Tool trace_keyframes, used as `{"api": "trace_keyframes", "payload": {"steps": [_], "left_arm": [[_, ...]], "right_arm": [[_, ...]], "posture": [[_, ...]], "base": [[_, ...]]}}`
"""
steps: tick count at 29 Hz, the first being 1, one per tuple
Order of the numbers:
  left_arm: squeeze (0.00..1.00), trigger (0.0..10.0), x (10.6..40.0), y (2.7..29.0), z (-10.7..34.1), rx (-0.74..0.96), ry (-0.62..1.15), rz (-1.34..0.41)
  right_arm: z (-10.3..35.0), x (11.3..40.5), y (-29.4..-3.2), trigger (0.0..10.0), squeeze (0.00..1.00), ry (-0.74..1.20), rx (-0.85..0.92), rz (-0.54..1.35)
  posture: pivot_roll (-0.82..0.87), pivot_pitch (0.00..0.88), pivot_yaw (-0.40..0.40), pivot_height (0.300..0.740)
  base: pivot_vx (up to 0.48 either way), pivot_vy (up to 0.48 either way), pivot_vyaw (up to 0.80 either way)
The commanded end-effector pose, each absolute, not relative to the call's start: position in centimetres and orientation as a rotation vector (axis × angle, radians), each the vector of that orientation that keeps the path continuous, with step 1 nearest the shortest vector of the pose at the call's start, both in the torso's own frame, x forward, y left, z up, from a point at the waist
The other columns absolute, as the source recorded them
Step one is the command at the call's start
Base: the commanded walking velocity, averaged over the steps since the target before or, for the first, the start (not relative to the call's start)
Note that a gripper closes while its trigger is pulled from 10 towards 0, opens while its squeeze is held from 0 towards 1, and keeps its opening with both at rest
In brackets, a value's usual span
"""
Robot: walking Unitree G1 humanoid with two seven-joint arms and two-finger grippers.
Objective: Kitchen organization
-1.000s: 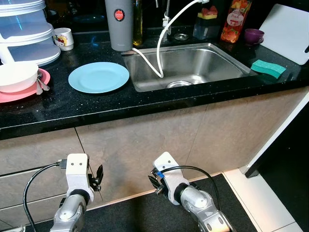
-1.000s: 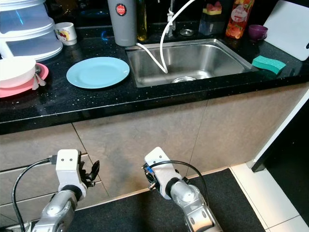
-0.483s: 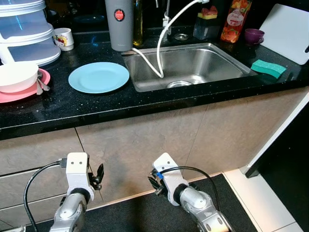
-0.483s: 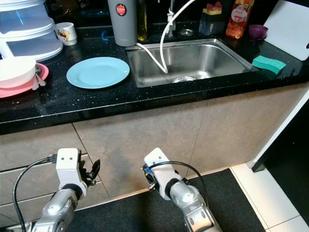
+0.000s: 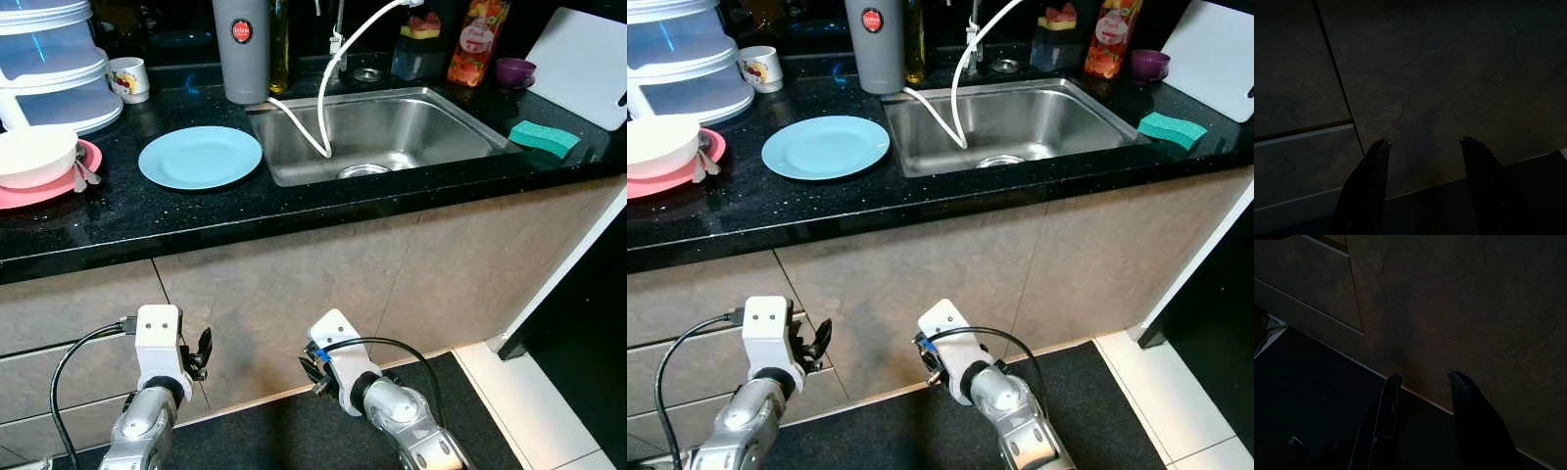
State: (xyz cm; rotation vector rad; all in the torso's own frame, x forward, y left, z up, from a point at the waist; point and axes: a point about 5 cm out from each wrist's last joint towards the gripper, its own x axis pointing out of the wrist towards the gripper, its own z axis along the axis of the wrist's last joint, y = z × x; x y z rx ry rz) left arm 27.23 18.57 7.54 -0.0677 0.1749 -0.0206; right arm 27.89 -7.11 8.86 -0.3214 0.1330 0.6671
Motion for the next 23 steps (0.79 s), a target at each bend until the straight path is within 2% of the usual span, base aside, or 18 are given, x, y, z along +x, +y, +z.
{"api": "trace_keyframes", "payload": {"steps": [1,23], "left_arm": [[0.0,10.0,26.99,18.8,6.96,-0.06,0.203,-0.02],[0.0,10.0,27.36,18.67,7.23,-0.094,0.188,-0.007]], "right_arm": [[8.52,27.78,-6.83,10.0,0.0,0.138,-0.334,0.679],[8.52,27.97,-6.97,10.0,0.0,0.133,-0.342,0.679]], "posture": [[-0.1,0.098,0.037,0.74],[-0.1,0.091,0.031,0.74]], "base": [[0.0,0.0,0.0],[0.0,0.0,0.0]]}}
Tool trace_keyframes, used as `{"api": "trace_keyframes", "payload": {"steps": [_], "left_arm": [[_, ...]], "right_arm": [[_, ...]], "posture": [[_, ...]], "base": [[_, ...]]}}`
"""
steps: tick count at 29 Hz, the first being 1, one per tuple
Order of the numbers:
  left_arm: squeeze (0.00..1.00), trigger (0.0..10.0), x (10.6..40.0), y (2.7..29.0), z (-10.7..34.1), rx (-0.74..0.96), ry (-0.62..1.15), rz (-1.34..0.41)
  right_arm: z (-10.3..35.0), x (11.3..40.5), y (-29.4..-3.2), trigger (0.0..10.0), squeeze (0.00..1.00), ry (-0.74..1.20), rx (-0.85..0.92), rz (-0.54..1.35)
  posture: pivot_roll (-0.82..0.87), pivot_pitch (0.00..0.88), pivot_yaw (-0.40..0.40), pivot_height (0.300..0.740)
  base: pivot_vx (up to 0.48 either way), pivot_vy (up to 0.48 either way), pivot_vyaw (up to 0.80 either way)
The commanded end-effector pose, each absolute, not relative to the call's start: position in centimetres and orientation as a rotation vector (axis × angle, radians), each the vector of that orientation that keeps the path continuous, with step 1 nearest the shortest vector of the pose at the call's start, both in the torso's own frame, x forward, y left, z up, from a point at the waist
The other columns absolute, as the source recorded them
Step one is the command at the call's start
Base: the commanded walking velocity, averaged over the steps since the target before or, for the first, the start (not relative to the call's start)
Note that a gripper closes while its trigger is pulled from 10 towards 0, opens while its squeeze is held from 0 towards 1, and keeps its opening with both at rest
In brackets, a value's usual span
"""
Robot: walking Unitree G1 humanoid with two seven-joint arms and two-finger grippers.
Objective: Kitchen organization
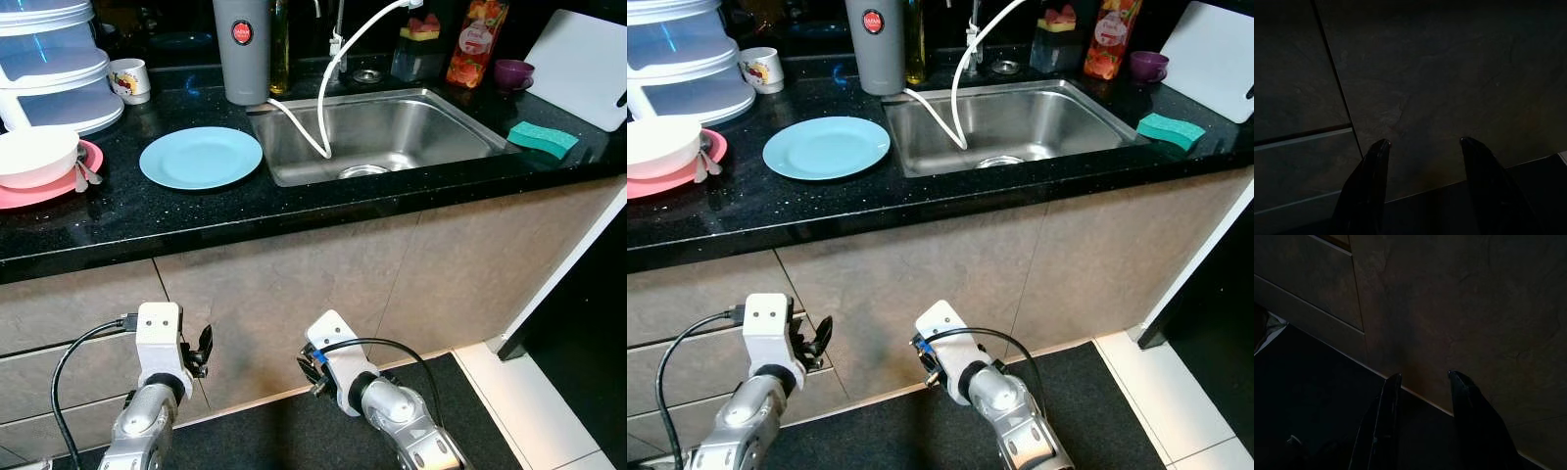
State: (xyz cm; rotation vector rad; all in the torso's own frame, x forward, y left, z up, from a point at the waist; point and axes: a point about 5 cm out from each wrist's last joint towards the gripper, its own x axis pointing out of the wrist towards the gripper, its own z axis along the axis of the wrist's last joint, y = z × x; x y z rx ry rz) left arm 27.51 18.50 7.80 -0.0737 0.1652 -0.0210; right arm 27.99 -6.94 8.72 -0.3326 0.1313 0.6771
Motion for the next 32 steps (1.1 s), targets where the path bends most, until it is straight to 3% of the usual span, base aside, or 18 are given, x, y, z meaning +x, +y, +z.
{"api": "trace_keyframes", "payload": {"steps": [1,32], "left_arm": [[0.0,10.0,27.36,18.64,7.23,-0.095,0.187,-0.006],[0.0,10.0,27.94,18.87,7.46,-0.115,0.192,-0.015]], "right_arm": [[8.5,27.96,-6.99,10.0,0.0,0.134,-0.343,0.68],[8.71,28.19,-6.61,10.0,0.0,0.097,-0.396,0.684]], "posture": [[-0.1,0.091,0.029,0.74],[-0.1,0.086,0.055,0.74]], "base": [[0.0,0.0,0.0],[0.0,0.0,0.0]]}}
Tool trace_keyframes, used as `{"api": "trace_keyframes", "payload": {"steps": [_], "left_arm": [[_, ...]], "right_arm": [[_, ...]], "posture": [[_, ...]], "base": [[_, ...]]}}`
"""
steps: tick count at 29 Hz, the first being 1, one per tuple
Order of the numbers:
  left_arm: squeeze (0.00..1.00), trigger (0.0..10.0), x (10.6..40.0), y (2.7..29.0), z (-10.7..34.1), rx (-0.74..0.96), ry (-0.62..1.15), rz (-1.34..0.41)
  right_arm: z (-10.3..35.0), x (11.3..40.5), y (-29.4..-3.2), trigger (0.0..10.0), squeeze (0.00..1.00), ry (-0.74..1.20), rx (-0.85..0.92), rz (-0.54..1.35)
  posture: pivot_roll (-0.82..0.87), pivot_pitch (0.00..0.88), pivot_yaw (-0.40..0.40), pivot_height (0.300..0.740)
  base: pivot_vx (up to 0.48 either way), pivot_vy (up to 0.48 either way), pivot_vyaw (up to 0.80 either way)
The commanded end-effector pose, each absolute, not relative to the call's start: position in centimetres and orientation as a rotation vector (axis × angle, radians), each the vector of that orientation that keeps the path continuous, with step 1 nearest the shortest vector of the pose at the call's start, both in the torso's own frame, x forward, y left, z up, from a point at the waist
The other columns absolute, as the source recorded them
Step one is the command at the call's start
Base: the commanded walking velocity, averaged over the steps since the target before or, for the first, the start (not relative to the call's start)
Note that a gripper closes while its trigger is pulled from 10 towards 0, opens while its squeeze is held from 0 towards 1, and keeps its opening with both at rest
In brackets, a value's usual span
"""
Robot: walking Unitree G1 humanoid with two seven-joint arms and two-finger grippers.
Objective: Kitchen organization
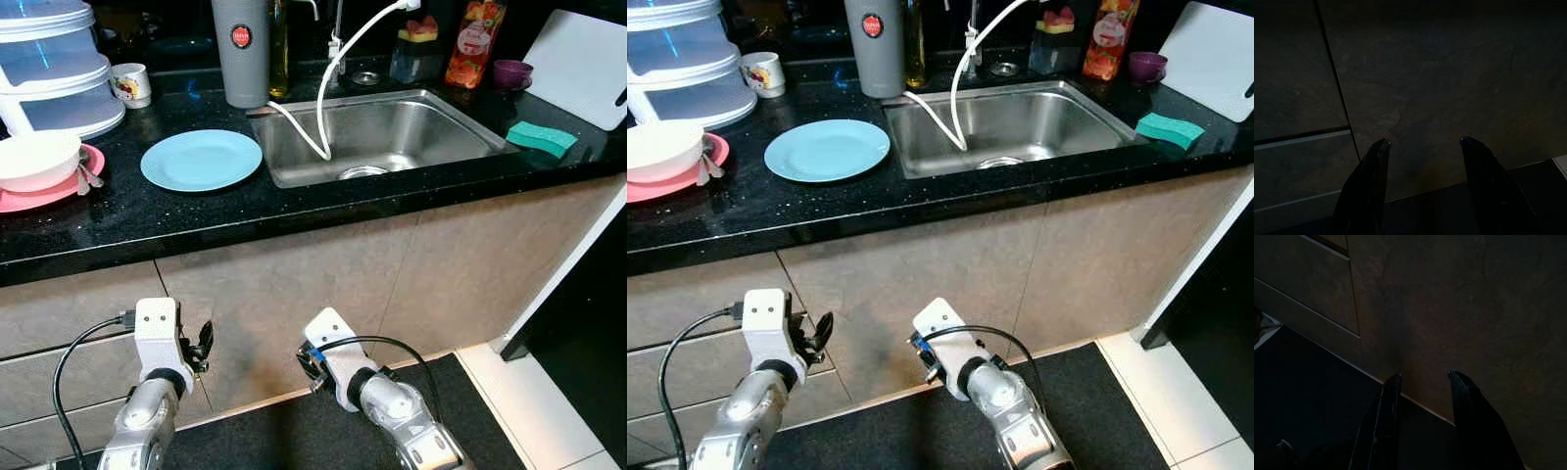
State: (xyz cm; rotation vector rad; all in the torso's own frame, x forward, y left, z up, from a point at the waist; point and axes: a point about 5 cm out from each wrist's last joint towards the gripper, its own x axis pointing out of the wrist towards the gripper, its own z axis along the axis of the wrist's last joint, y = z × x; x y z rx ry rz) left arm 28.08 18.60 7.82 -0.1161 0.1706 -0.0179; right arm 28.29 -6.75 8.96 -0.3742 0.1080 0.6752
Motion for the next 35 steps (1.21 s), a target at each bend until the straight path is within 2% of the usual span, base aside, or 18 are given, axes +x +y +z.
{"api": "trace_keyframes", "payload": {"steps": [1,13,35], "left_arm": [[0.0,10.0,28.0,18.8,7.5,-0.116,0.193,-0.012],[0.0,10.0,28.3,19.2,7.6,-0.104,0.185,0.013],[0.0,10.0,29.0,18.9,8.0,-0.114,0.171,0.015]], "right_arm": [[8.7,28.2,-6.6,10.0,0.0,0.085,-0.42,0.683],[9.0,28.7,-6.7,10.0,0.0,0.077,-0.436,0.682],[9.2,29.5,-6.9,10.0,0.0,0.07,-0.445,0.674]], "posture": [[-0.09,0.08,0.057,0.74],[-0.03,0.079,0.037,0.74],[-0.04,0.076,0.036,0.74]], "base": [[0.0,0.0,0.0],[0.0,0.0,0.0],[0.0,0.0,0.0]]}}
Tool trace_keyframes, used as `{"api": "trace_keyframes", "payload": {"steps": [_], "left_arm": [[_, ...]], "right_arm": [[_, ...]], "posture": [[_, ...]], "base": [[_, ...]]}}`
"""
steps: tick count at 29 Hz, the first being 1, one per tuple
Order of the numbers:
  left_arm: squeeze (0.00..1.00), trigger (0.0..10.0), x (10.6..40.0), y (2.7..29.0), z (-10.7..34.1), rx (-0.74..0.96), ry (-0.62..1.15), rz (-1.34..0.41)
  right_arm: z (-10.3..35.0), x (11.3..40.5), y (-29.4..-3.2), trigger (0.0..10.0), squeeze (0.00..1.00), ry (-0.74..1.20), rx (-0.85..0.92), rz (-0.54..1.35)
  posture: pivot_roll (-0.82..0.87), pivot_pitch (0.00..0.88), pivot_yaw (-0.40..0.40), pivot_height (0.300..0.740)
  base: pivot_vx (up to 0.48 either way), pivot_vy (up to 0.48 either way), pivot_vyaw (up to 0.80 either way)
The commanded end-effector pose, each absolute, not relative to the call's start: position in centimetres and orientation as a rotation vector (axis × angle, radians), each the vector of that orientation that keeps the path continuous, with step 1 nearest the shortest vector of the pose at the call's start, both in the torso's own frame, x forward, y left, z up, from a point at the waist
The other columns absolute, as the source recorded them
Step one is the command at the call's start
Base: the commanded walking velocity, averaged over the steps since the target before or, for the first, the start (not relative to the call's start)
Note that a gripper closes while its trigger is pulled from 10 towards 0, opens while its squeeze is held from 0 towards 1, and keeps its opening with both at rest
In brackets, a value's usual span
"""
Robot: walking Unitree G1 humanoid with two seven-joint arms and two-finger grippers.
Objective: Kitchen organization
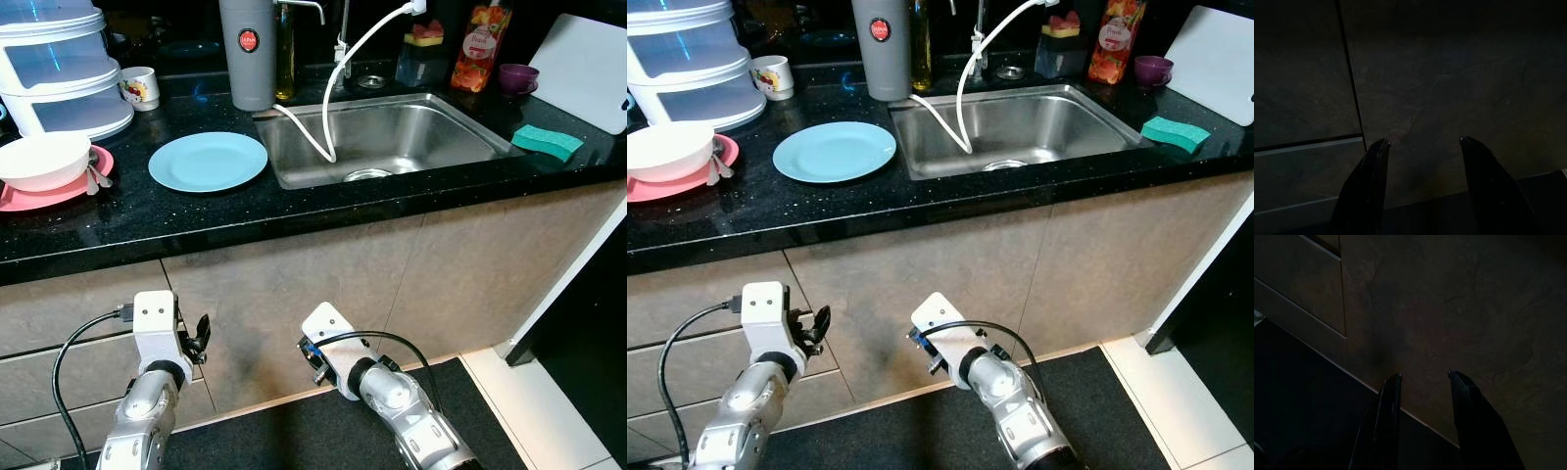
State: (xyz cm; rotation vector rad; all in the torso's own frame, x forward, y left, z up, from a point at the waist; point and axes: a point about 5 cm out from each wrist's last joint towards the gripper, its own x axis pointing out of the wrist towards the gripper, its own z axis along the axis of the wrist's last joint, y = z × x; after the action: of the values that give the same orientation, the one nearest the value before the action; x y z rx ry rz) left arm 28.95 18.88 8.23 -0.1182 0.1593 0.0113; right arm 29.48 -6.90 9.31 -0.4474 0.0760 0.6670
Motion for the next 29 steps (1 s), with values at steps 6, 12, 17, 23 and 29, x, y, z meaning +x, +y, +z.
{"api": "trace_keyframes", "payload": {"steps": [6,12,17,23,29], "left_arm": [[0.0,10.0,29.19,18.8,8.04,-0.111,0.169,0.013],[0.0,10.0,29.29,18.85,8.1,-0.108,0.166,0.012],[0.0,10.0,29.38,18.83,8.12,-0.103,0.165,0.006],[0.0,10.0,29.33,18.82,8.03,-0.097,0.168,0.003],[0.0,10.0,29.3,18.76,7.98,-0.095,0.169,0.003]], "right_arm": [[9.24,29.65,-6.95,10.0,0.0,0.07,-0.447,0.672],[9.23,29.73,-6.92,10.0,0.0,0.068,-0.447,0.67],[9.14,29.78,-6.9,10.0,0.0,0.068,-0.447,0.669],[9.05,29.7,-6.82,10.0,0.0,0.067,-0.449,0.669],[9.0,29.69,-6.85,10.0,0.0,0.066,-0.45,0.669]], "posture": [[-0.04,0.072,0.04,0.74],[-0.05,0.063,0.041,0.74],[-0.05,0.059,0.039,0.74],[-0.05,0.049,0.038,0.74],[-0.05,0.048,0.035,0.74]], "base": [[0.0,0.0,0.0],[0.0,0.0,0.0],[0.0,0.0,0.0],[0.0,0.0,0.0],[0.0,0.0,0.0]]}}
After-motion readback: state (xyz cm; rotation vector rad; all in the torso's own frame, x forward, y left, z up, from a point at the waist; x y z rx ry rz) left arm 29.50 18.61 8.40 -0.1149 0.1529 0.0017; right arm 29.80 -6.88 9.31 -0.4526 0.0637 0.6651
